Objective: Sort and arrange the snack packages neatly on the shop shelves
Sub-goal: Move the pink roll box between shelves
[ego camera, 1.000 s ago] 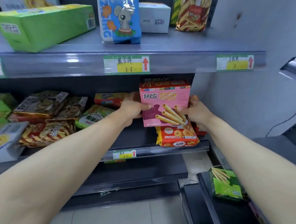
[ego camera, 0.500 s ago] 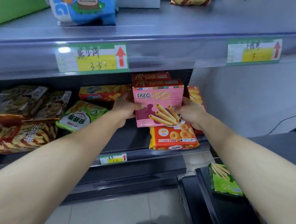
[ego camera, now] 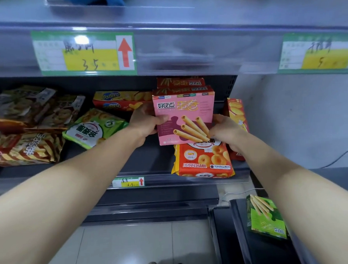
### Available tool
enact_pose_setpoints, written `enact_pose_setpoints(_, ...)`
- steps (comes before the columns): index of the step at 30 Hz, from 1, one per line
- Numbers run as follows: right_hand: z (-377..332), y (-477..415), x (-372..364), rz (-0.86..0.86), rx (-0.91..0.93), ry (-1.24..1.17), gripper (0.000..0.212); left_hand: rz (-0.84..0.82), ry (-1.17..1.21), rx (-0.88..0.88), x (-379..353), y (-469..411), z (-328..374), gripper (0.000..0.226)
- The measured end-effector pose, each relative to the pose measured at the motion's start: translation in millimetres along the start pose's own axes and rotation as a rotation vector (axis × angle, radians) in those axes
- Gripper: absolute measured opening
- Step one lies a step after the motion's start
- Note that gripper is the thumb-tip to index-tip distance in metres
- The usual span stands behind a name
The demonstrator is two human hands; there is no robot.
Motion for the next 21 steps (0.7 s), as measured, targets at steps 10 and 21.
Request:
enact_pose_setpoints(10, 18.2, -1.9, -13.0, -0.029, -0.148, 0.237, 0.023, 0.077, 0.02, -0.04, 12.4, -2.2, 0.7, 0.041)
enact_pose_setpoints(21, 11.9, 13.6, -65.2, 0.046, -0.079, 0.043, 0.042, 0.086, -0.047, -0.034, 21.6, -6.3, -4.8, 0.06)
Point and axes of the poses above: each hand's wrist, its own y-axis away from the middle knuckle, its own x-axis out of the back of the hand, z = x × y, the point moved 6 cm from there along -y, towards the middle knuckle, and after that the axes turned 10 degrees about z, right-handed, at the moved point
